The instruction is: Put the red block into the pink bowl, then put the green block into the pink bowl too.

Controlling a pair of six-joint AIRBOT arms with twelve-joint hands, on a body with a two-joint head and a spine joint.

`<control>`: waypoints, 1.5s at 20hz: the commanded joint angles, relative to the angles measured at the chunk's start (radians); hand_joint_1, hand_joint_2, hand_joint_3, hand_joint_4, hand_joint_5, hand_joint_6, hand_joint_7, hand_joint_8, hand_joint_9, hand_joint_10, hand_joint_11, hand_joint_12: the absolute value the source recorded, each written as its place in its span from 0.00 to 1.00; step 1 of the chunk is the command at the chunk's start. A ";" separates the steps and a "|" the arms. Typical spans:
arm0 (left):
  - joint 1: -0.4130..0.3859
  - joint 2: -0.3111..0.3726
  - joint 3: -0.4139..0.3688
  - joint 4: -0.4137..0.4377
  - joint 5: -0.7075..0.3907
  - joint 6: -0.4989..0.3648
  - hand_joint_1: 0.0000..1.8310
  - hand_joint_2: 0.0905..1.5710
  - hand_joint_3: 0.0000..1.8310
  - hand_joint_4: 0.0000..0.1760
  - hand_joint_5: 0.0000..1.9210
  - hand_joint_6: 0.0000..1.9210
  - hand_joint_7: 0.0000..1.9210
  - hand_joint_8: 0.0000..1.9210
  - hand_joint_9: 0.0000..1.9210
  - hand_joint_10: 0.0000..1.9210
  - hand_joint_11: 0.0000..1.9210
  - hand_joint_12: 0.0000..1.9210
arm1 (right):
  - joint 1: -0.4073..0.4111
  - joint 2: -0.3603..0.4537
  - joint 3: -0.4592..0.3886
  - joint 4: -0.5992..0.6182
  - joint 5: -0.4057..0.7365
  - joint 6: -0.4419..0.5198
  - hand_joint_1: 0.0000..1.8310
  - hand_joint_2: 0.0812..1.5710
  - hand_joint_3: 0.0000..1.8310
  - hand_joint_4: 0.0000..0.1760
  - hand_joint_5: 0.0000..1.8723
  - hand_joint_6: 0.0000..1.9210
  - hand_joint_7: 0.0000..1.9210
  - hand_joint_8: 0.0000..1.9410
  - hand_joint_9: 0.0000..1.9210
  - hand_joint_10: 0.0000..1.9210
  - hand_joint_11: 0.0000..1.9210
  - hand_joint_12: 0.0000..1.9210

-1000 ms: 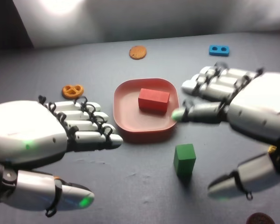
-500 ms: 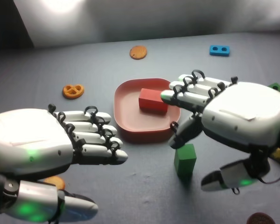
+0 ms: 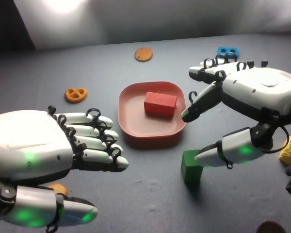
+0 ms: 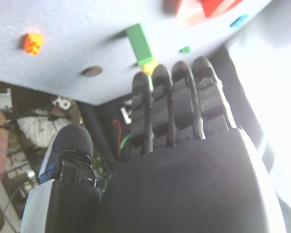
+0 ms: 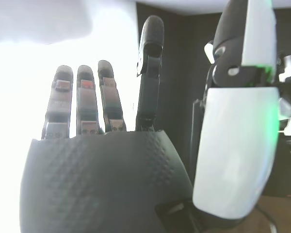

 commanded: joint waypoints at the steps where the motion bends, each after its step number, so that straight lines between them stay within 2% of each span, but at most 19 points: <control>1: -0.005 0.002 -0.001 -0.032 -0.087 0.001 0.00 0.86 0.00 0.00 0.19 0.00 0.16 0.00 0.09 0.00 0.00 0.13 | 0.010 0.007 0.003 -0.031 0.081 0.010 0.49 0.48 0.01 0.76 0.41 0.00 0.04 0.00 0.00 0.00 0.00 0.00; 3: -0.004 0.002 0.000 -0.031 -0.089 0.001 0.00 0.86 0.00 0.00 0.17 0.00 0.15 0.00 0.08 0.00 0.00 0.08 | 0.007 -0.003 0.008 -0.031 0.083 0.009 0.49 0.48 0.00 0.71 0.41 0.00 0.06 0.01 0.00 0.00 0.00 0.00; 5: -0.004 0.002 0.003 -0.031 -0.089 0.001 0.00 0.86 0.00 0.00 0.18 0.00 0.16 0.00 0.10 0.00 0.00 0.12 | 0.003 -0.016 0.014 -0.033 0.087 0.010 0.50 0.48 0.00 0.54 0.42 0.00 0.05 0.00 0.00 0.00 0.00 0.00; 6: -0.004 0.002 0.003 -0.031 -0.090 0.001 0.00 0.86 0.00 0.00 0.18 0.00 0.16 0.00 0.10 0.00 0.00 0.12 | 0.001 -0.022 0.018 -0.033 0.087 0.010 0.48 0.48 0.00 0.59 0.41 0.00 0.03 0.00 0.00 0.00 0.00 0.00; 8: -0.005 0.002 0.006 -0.031 -0.099 0.001 0.00 0.86 0.00 0.00 0.17 0.00 0.14 0.00 0.09 0.00 0.00 0.10 | -0.006 -0.034 0.020 -0.045 0.087 0.010 0.47 0.48 0.00 0.58 0.41 0.00 0.03 0.00 0.00 0.00 0.00 0.00; 9: -0.005 0.002 0.005 -0.031 -0.100 0.001 0.00 0.86 0.00 0.00 0.17 0.00 0.14 0.00 0.09 0.00 0.00 0.10 | -0.011 -0.039 0.020 -0.062 0.092 0.010 0.48 0.48 0.00 0.53 0.42 0.00 0.03 0.00 0.00 0.00 0.00 0.00; 11: -0.007 0.002 0.002 -0.031 -0.100 0.001 0.00 0.85 0.00 0.00 0.13 0.00 0.11 0.00 0.05 0.00 0.00 0.02 | -0.021 -0.049 0.023 -0.070 0.094 0.009 0.48 0.47 0.00 0.55 0.42 0.00 0.04 0.00 0.00 0.00 0.00 0.00; 13: -0.011 0.001 0.001 -0.031 -0.093 0.001 0.00 0.87 0.00 0.00 0.15 0.01 0.12 0.01 0.06 0.00 0.00 0.02 | -0.030 -0.064 0.035 -0.077 0.100 0.009 0.48 0.48 0.00 0.59 0.38 0.00 0.02 0.00 0.00 0.00 0.00 0.00; 15: -0.015 0.000 0.003 -0.031 -0.092 0.001 0.01 0.86 0.00 0.00 0.18 0.00 0.15 0.00 0.09 0.00 0.00 0.10 | -0.030 -0.078 0.051 -0.077 0.101 0.009 0.49 0.48 0.00 0.51 0.39 0.01 0.03 0.00 0.00 0.00 0.00 0.00; 16: -0.017 -0.001 0.004 -0.031 -0.092 0.001 0.01 0.86 0.00 0.00 0.20 0.00 0.17 0.00 0.10 0.00 0.00 0.16 | -0.033 -0.086 0.058 -0.077 0.102 0.009 0.48 0.48 0.00 0.56 0.39 0.01 0.03 0.00 0.00 0.00 0.00 0.00; 19: -0.025 -0.004 0.004 -0.031 -0.085 0.001 0.00 0.86 0.00 0.00 0.20 0.00 0.16 0.00 0.10 0.00 0.00 0.13 | -0.045 -0.098 0.067 -0.077 0.105 0.009 0.48 0.48 0.00 0.53 0.39 0.01 0.03 0.00 0.00 0.00 0.00 0.00; 21: -0.035 -0.008 0.004 -0.031 -0.074 0.001 0.00 0.86 0.00 0.00 0.18 0.00 0.15 0.00 0.08 0.00 0.00 0.09 | -0.059 -0.111 0.080 -0.077 0.105 0.009 0.46 0.48 0.00 0.62 0.39 0.00 0.03 0.00 0.00 0.00 0.00 0.00; 22: -0.038 -0.009 0.004 -0.031 -0.071 0.002 0.00 0.86 0.00 0.00 0.18 0.00 0.16 0.00 0.09 0.00 0.00 0.11 | -0.064 -0.114 0.084 -0.077 0.103 0.009 0.46 0.48 0.00 0.62 0.40 0.00 0.04 0.00 0.00 0.00 0.00 0.00; 23: -0.041 -0.012 0.004 -0.030 -0.068 0.002 0.00 0.86 0.00 0.00 0.19 0.00 0.17 0.00 0.10 0.00 0.00 0.14 | -0.070 -0.117 0.087 -0.077 0.101 0.009 0.48 0.48 0.00 0.56 0.40 0.01 0.04 0.00 0.00 0.00 0.00 0.00; 24: -0.042 -0.013 0.004 -0.029 -0.067 0.002 0.01 0.86 0.00 0.00 0.19 0.00 0.17 0.00 0.10 0.00 0.00 0.13 | -0.075 -0.119 0.088 -0.077 0.099 0.009 0.48 0.48 0.00 0.59 0.40 0.01 0.03 0.00 0.00 0.00 0.00 0.00; 25: -0.042 -0.013 0.003 -0.029 -0.066 0.002 0.00 0.86 0.00 0.00 0.18 0.00 0.15 0.00 0.09 0.00 0.00 0.11 | -0.077 -0.120 0.088 -0.080 0.099 0.009 0.48 0.48 0.00 0.54 0.40 0.01 0.04 0.00 0.00 0.00 0.00 0.00; 26: -0.042 -0.013 0.003 -0.029 -0.066 0.002 0.00 0.86 0.00 0.00 0.17 0.00 0.14 0.00 0.08 0.00 0.00 0.10 | -0.082 -0.123 0.088 -0.091 0.098 0.009 0.48 0.48 0.00 0.54 0.40 0.00 0.04 0.00 0.00 0.00 0.00 0.00; 28: -0.044 -0.013 0.004 -0.029 -0.066 0.002 0.01 0.86 0.00 0.00 0.17 0.00 0.15 0.00 0.08 0.00 0.00 0.11 | -0.086 -0.125 0.089 -0.095 0.098 0.009 0.46 0.48 0.00 0.65 0.40 0.00 0.04 0.00 0.00 0.00 0.00 0.00; 30: -0.045 -0.013 0.004 -0.029 -0.062 0.002 0.00 0.87 0.00 0.00 0.19 0.00 0.16 0.00 0.09 0.00 0.00 0.12 | -0.086 -0.129 0.094 -0.095 0.099 0.009 0.46 0.49 0.00 0.52 0.39 0.00 0.04 0.00 0.00 0.00 0.00 0.00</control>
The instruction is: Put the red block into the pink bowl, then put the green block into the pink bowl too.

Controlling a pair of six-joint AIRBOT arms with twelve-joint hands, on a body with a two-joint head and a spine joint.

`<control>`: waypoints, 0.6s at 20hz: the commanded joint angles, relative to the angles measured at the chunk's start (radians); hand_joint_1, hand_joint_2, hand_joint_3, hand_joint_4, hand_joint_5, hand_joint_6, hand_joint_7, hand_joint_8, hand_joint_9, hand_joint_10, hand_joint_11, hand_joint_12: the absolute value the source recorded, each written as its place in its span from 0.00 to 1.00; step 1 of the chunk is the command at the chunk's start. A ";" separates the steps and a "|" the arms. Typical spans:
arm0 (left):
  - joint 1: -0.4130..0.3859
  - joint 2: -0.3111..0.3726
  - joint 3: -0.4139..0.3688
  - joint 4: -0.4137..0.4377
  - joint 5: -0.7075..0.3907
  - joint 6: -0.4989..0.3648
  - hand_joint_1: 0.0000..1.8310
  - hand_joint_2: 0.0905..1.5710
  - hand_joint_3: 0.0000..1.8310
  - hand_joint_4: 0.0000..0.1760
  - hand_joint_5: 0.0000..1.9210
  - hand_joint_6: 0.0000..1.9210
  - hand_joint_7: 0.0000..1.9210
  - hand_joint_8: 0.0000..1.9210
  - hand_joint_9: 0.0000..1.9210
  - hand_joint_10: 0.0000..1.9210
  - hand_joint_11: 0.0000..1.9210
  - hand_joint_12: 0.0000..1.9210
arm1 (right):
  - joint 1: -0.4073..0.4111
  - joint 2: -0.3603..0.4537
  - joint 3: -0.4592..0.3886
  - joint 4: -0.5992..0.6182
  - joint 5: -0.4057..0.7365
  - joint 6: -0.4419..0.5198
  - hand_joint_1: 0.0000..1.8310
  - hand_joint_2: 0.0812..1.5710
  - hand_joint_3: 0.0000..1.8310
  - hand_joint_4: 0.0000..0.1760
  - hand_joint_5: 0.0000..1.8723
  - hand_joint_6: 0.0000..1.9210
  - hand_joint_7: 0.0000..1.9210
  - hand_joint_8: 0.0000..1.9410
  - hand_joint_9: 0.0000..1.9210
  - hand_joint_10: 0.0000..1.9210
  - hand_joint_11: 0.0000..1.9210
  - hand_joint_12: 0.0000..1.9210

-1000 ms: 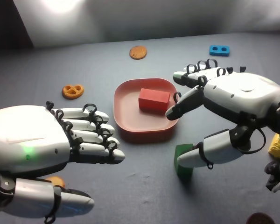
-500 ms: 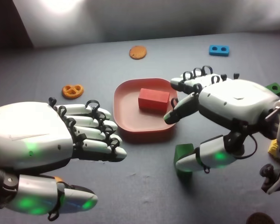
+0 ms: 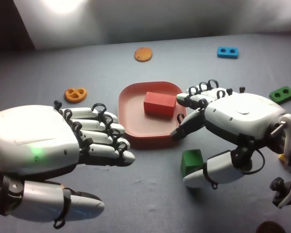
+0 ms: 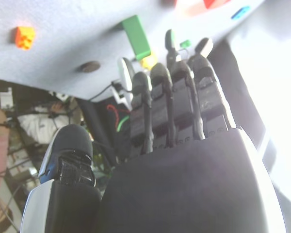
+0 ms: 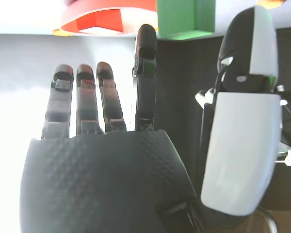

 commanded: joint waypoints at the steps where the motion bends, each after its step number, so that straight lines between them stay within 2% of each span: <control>1: -0.015 0.005 0.002 -0.031 -0.079 -0.001 0.01 0.86 0.00 0.00 0.19 0.00 0.16 0.00 0.09 0.00 0.00 0.13 | 0.002 0.006 0.002 -0.036 0.085 0.004 0.45 0.49 0.00 0.54 0.38 0.00 0.04 0.00 0.00 0.00 0.00 0.00; 3: -0.017 0.004 0.002 -0.031 -0.078 -0.001 0.02 0.86 0.00 0.00 0.19 0.00 0.16 0.00 0.09 0.00 0.00 0.11 | -0.002 0.001 0.006 -0.039 0.085 0.004 0.45 0.49 0.00 0.54 0.38 0.00 0.04 0.00 0.00 0.00 0.00 0.00; 4: -0.017 0.004 0.002 -0.031 -0.077 -0.001 0.03 0.86 0.00 0.00 0.19 0.00 0.17 0.00 0.10 0.00 0.00 0.15 | -0.005 -0.003 0.009 -0.040 0.085 0.004 0.47 0.49 0.00 0.49 0.40 0.01 0.04 0.00 0.00 0.00 0.00 0.00; 5: -0.019 0.004 0.003 -0.031 -0.075 -0.001 0.01 0.87 0.00 0.00 0.18 0.00 0.15 0.00 0.08 0.00 0.00 0.09 | -0.007 -0.008 0.014 -0.043 0.085 0.004 0.47 0.49 0.00 0.52 0.41 0.01 0.04 0.00 0.00 0.00 0.00 0.00; 7: -0.023 0.002 0.003 -0.031 -0.070 -0.001 0.01 0.86 0.00 0.00 0.19 0.00 0.17 0.00 0.10 0.00 0.00 0.14 | -0.009 -0.021 0.026 -0.056 0.088 0.004 0.45 0.49 0.00 0.56 0.39 0.00 0.04 0.00 0.00 0.00 0.00 0.00; 9: -0.029 -0.001 0.004 -0.031 -0.066 -0.001 0.03 0.86 0.00 0.00 0.20 0.00 0.17 0.00 0.11 0.00 0.00 0.16 | -0.014 -0.030 0.035 -0.062 0.092 0.004 0.46 0.48 0.00 0.53 0.40 0.00 0.05 0.00 0.00 0.00 0.00 0.00; 10: -0.033 -0.002 0.005 -0.031 -0.064 -0.001 0.01 0.86 0.00 0.00 0.18 0.00 0.15 0.00 0.09 0.00 0.00 0.09 | -0.016 -0.034 0.037 -0.063 0.093 0.004 0.45 0.49 0.00 0.54 0.40 0.00 0.04 0.00 0.00 0.00 0.00 0.00; 11: -0.036 -0.003 0.005 -0.031 -0.062 -0.001 0.00 0.86 0.00 0.00 0.17 0.00 0.14 0.00 0.09 0.00 0.00 0.07 | -0.017 -0.036 0.039 -0.063 0.094 0.004 0.46 0.48 0.00 0.51 0.41 0.01 0.05 0.01 0.00 0.00 0.00 0.00; 12: -0.039 -0.005 0.006 -0.031 -0.060 -0.001 0.00 0.87 0.00 0.00 0.18 0.00 0.15 0.00 0.10 0.00 0.00 0.10 | -0.019 -0.038 0.040 -0.064 0.095 0.004 0.46 0.49 0.00 0.49 0.40 0.00 0.04 0.00 0.00 0.00 0.00 0.00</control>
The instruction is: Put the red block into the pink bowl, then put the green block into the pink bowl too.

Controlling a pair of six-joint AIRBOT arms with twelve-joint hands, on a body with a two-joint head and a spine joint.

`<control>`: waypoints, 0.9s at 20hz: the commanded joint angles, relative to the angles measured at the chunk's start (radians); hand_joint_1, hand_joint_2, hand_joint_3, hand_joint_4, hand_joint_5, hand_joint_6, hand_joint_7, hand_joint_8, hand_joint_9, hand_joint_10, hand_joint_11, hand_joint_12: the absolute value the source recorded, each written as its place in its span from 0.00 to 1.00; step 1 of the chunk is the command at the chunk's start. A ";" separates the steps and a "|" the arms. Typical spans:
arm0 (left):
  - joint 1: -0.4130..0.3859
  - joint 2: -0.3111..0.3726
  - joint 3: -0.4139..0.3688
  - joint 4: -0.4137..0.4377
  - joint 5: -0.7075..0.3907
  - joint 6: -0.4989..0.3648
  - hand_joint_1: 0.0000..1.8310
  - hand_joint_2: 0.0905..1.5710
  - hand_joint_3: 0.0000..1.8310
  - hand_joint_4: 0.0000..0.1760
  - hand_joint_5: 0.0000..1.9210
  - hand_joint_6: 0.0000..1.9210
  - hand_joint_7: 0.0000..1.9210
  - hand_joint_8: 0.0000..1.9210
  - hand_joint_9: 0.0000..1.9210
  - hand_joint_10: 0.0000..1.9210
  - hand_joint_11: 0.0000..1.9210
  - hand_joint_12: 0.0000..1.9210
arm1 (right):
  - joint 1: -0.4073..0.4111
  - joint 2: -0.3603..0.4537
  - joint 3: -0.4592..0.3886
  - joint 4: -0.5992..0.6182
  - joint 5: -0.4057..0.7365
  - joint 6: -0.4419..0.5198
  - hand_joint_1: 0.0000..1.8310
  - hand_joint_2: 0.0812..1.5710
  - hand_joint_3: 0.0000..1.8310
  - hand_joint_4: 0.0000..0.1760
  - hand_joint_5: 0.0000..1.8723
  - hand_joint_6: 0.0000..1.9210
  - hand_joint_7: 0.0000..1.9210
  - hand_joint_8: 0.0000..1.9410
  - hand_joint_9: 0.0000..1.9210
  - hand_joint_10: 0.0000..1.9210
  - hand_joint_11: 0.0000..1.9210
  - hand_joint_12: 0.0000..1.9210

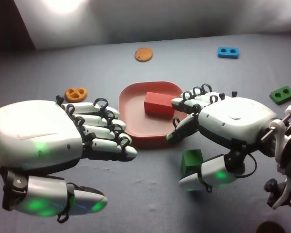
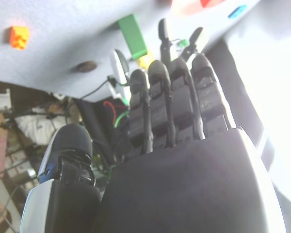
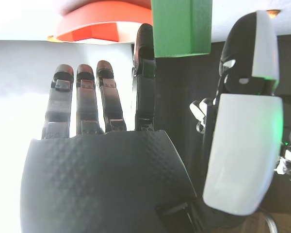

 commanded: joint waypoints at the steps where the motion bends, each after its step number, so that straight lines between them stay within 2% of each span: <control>1: -0.016 0.006 0.002 -0.029 -0.078 -0.001 0.00 0.87 0.00 0.00 0.18 0.00 0.15 0.00 0.10 0.00 0.00 0.10 | -0.007 0.007 0.001 -0.036 0.091 0.004 0.46 0.49 0.00 0.49 0.40 0.00 0.04 0.00 0.00 0.00 0.00 0.00; 2: -0.017 0.006 0.002 -0.029 -0.076 -0.001 0.00 0.87 0.00 0.00 0.17 0.00 0.15 0.00 0.10 0.00 0.00 0.12 | -0.009 0.007 0.003 -0.038 0.092 0.003 0.45 0.49 0.00 0.49 0.40 0.00 0.05 0.00 0.00 0.00 0.00 0.00; 3: -0.019 0.006 0.002 -0.029 -0.075 -0.001 0.01 0.87 0.00 0.00 0.18 0.00 0.16 0.00 0.10 0.00 0.00 0.11 | -0.012 0.007 0.005 -0.038 0.092 0.003 0.44 0.49 0.00 0.58 0.39 0.00 0.04 0.00 0.00 0.00 0.00 0.00; 5: -0.022 0.006 0.002 -0.028 -0.072 -0.001 0.02 0.86 0.00 0.00 0.19 0.00 0.17 0.00 0.11 0.00 0.00 0.15 | -0.015 0.007 0.012 -0.039 0.092 0.003 0.45 0.49 0.00 0.50 0.39 0.00 0.05 0.00 0.00 0.00 0.00 0.00; 6: -0.023 0.006 0.002 -0.028 -0.072 -0.001 0.03 0.86 0.00 0.00 0.21 0.00 0.18 0.00 0.12 0.00 0.00 0.17 | -0.015 0.007 0.015 -0.040 0.092 0.003 0.44 0.49 0.00 0.51 0.38 0.00 0.05 0.00 0.00 0.00 0.00 0.00; 8: -0.024 0.006 0.002 -0.028 -0.071 -0.001 0.01 0.86 0.00 0.00 0.19 0.00 0.17 0.00 0.11 0.00 0.00 0.12 | -0.015 0.007 0.018 -0.040 0.092 0.004 0.45 0.49 0.00 0.53 0.38 0.00 0.05 0.00 0.00 0.00 0.00 0.00; 9: -0.024 0.005 0.002 -0.028 -0.070 -0.001 0.00 0.87 0.00 0.00 0.17 0.00 0.15 0.00 0.09 0.00 0.00 0.06 | -0.015 0.007 0.018 -0.040 0.092 0.004 0.45 0.49 0.00 0.52 0.38 0.00 0.05 0.00 0.00 0.00 0.00 0.00; 10: -0.025 0.005 0.002 -0.028 -0.070 -0.001 0.00 0.87 0.00 0.00 0.17 0.00 0.15 0.00 0.09 0.00 0.00 0.06 | -0.015 0.007 0.017 -0.040 0.092 0.004 0.45 0.49 0.00 0.52 0.38 0.00 0.05 0.00 0.00 0.00 0.00 0.00; 11: -0.025 0.005 0.002 -0.028 -0.069 -0.001 0.02 0.86 0.00 0.00 0.20 0.00 0.18 0.00 0.12 0.00 0.00 0.15 | -0.015 0.007 0.018 -0.040 0.092 0.004 0.45 0.49 0.00 0.51 0.39 0.00 0.06 0.00 0.00 0.00 0.00 0.00; 12: -0.026 0.005 0.002 -0.027 -0.067 -0.001 0.00 0.87 0.00 0.00 0.18 0.00 0.16 0.00 0.10 0.00 0.00 0.09 | -0.015 0.007 0.018 -0.040 0.093 0.004 0.45 0.48 0.00 0.51 0.40 0.01 0.06 0.00 0.00 0.00 0.00 0.00; 15: -0.029 0.005 0.003 -0.026 -0.064 -0.001 0.02 0.86 0.00 0.00 0.20 0.00 0.18 0.00 0.12 0.00 0.00 0.13 | -0.015 0.007 0.018 -0.040 0.093 0.004 0.45 0.49 0.00 0.48 0.39 0.00 0.06 0.00 0.00 0.00 0.00 0.00; 16: -0.031 0.005 0.004 -0.025 -0.063 -0.001 0.01 0.86 0.00 0.00 0.20 0.00 0.18 0.00 0.12 0.00 0.00 0.16 | -0.015 0.007 0.018 -0.040 0.093 0.004 0.45 0.49 0.00 0.43 0.38 0.00 0.06 0.00 0.00 0.00 0.00 0.00; 17: -0.032 0.005 0.004 -0.025 -0.063 -0.001 0.00 0.87 0.00 0.00 0.19 0.00 0.17 0.00 0.11 0.00 0.00 0.13 | -0.015 0.007 0.018 -0.040 0.093 0.004 0.43 0.49 0.00 0.48 0.38 0.00 0.07 0.00 0.00 0.00 0.00 0.00; 18: -0.036 0.005 0.005 -0.025 -0.062 -0.001 0.02 0.86 0.00 0.00 0.20 0.00 0.18 0.00 0.12 0.00 0.00 0.15 | -0.015 0.007 0.017 -0.040 0.093 0.004 0.44 0.49 0.00 0.46 0.39 0.00 0.08 0.01 0.00 0.00 0.00 0.00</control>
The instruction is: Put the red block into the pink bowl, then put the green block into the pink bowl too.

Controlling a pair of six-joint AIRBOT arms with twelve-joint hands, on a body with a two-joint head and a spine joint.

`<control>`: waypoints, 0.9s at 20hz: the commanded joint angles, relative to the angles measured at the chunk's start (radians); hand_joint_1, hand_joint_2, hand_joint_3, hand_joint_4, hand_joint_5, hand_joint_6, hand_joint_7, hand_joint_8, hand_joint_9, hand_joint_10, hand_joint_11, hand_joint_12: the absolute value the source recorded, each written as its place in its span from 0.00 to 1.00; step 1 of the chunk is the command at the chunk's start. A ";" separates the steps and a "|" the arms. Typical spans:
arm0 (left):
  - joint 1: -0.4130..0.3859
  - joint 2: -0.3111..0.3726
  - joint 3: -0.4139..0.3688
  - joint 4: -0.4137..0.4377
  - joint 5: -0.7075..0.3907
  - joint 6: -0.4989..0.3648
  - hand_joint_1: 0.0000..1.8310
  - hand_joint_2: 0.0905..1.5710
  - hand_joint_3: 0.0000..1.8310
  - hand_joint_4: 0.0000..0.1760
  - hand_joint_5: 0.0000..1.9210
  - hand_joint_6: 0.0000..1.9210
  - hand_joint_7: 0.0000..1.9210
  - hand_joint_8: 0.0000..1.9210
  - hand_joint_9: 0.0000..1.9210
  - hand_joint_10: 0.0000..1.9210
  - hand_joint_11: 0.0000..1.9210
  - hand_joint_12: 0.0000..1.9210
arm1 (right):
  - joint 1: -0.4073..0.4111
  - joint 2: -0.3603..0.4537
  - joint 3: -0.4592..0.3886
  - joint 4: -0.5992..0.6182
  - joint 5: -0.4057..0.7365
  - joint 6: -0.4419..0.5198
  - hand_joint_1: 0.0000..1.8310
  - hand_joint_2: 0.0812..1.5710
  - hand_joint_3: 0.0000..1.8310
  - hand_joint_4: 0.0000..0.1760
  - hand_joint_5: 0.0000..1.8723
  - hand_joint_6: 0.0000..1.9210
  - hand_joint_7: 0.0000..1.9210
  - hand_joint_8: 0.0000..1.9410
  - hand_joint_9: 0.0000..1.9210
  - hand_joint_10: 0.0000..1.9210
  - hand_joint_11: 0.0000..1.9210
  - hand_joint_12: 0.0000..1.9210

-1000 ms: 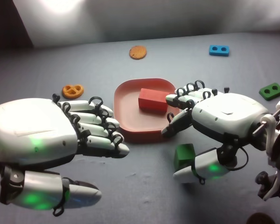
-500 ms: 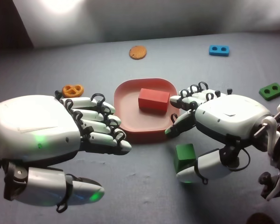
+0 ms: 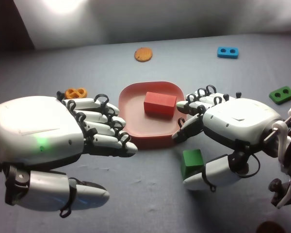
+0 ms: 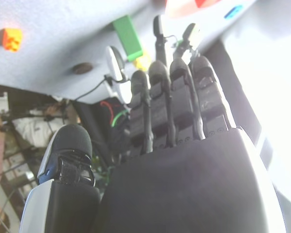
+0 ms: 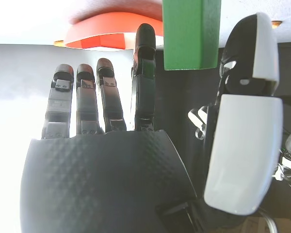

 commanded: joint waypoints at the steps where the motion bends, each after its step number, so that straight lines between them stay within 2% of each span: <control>1: -0.013 0.005 0.005 -0.027 -0.080 -0.001 0.00 0.87 0.00 0.00 0.19 0.00 0.17 0.00 0.11 0.00 0.00 0.13 | 0.003 0.007 0.000 -0.035 0.089 0.004 0.44 0.49 0.00 0.45 0.39 0.00 0.07 0.00 0.00 0.00 0.00 0.00; 2: -0.015 0.005 0.005 -0.026 -0.079 -0.001 0.00 0.86 0.00 0.00 0.17 0.00 0.15 0.00 0.09 0.00 0.00 0.07 | 0.003 0.007 0.000 -0.035 0.089 0.005 0.44 0.49 0.00 0.44 0.40 0.01 0.07 0.00 0.00 0.00 0.00 0.00; 3: -0.015 0.005 0.005 -0.026 -0.079 -0.001 0.01 0.86 0.00 0.00 0.18 0.00 0.16 0.00 0.10 0.00 0.00 0.09 | 0.003 0.007 0.000 -0.035 0.089 0.005 0.44 0.49 0.00 0.43 0.40 0.01 0.07 0.00 0.01 0.00 0.00 0.00; 4: -0.016 0.005 0.005 -0.026 -0.079 -0.001 0.01 0.86 0.00 0.00 0.18 0.00 0.16 0.00 0.11 0.00 0.00 0.11 | 0.003 0.007 0.000 -0.035 0.089 0.005 0.44 0.50 0.00 0.46 0.40 0.01 0.07 0.00 0.01 0.00 0.00 0.00; 6: -0.019 0.005 0.005 -0.026 -0.079 -0.001 0.02 0.86 0.00 0.00 0.21 0.01 0.19 0.00 0.13 0.01 0.00 0.18 | 0.003 0.007 0.000 -0.035 0.089 0.005 0.49 0.50 0.00 0.38 0.48 0.01 0.10 0.00 0.02 0.00 0.00 0.00; 7: -0.021 0.005 0.005 -0.026 -0.079 -0.001 0.02 0.86 0.00 0.00 0.21 0.01 0.19 0.00 0.13 0.01 0.00 0.18 | 0.002 0.007 0.000 -0.035 0.089 0.006 0.49 0.50 0.00 0.38 0.48 0.01 0.10 0.00 0.02 0.00 0.00 0.00; 8: -0.024 0.005 0.005 -0.026 -0.077 -0.001 0.02 0.86 0.00 0.00 0.19 0.00 0.17 0.00 0.11 0.00 0.00 0.15 | 0.002 0.007 0.000 -0.035 0.089 0.006 0.52 0.50 0.00 0.25 0.53 0.01 0.11 0.00 0.02 0.00 0.00 0.00; 9: -0.029 0.005 0.005 -0.024 -0.074 -0.001 0.03 0.86 0.00 0.00 0.18 0.00 0.16 0.00 0.10 0.00 0.00 0.12 | 0.003 0.007 0.000 -0.035 0.089 0.006 0.52 0.50 0.00 0.19 0.53 0.01 0.10 0.00 0.01 0.00 0.00 0.00; 10: -0.031 0.005 0.005 -0.022 -0.073 -0.001 0.03 0.86 0.00 0.00 0.19 0.00 0.16 0.00 0.11 0.00 0.00 0.13 | 0.003 0.007 0.000 -0.035 0.089 0.006 0.55 0.50 0.00 0.00 0.56 0.01 0.11 0.00 0.02 0.00 0.00 0.00; 12: -0.032 0.005 0.005 -0.022 -0.073 -0.001 0.04 0.85 0.00 0.00 0.20 0.01 0.18 0.01 0.12 0.01 0.00 0.17 | 0.002 0.007 0.000 -0.035 0.089 0.006 0.56 0.51 0.00 0.00 0.60 0.01 0.11 0.00 0.03 0.00 0.00 0.00; 13: -0.032 0.005 0.005 -0.022 -0.073 -0.001 0.01 0.86 0.00 0.00 0.18 0.00 0.15 0.00 0.10 0.00 0.00 0.10 | 0.002 0.007 0.000 -0.035 0.089 0.006 0.60 0.57 0.00 0.74 0.72 0.10 0.13 0.00 0.03 0.00 0.00 0.00; 14: -0.032 0.005 0.005 -0.021 -0.073 -0.001 0.01 0.86 0.00 0.00 0.19 0.00 0.16 0.00 0.11 0.01 0.00 0.11 | 0.002 0.007 0.000 -0.035 0.089 0.006 0.60 0.59 0.00 0.95 0.72 0.16 0.13 0.00 0.03 0.00 0.00 0.00; 15: -0.032 0.005 0.005 -0.020 -0.073 -0.001 0.02 0.86 0.00 0.00 0.19 0.00 0.17 0.00 0.11 0.00 0.00 0.08 | 0.002 0.007 -0.001 -0.035 0.089 0.006 0.60 0.60 0.00 0.99 0.70 0.20 0.13 0.00 0.03 0.00 0.00 0.00; 18: -0.032 0.005 0.005 -0.018 -0.072 -0.001 0.02 0.86 0.00 0.00 0.19 0.00 0.17 0.00 0.11 0.00 0.00 0.08 | 0.002 0.007 -0.001 -0.038 0.089 0.006 0.60 0.60 0.00 0.99 0.70 0.21 0.13 0.00 0.04 0.00 0.00 0.00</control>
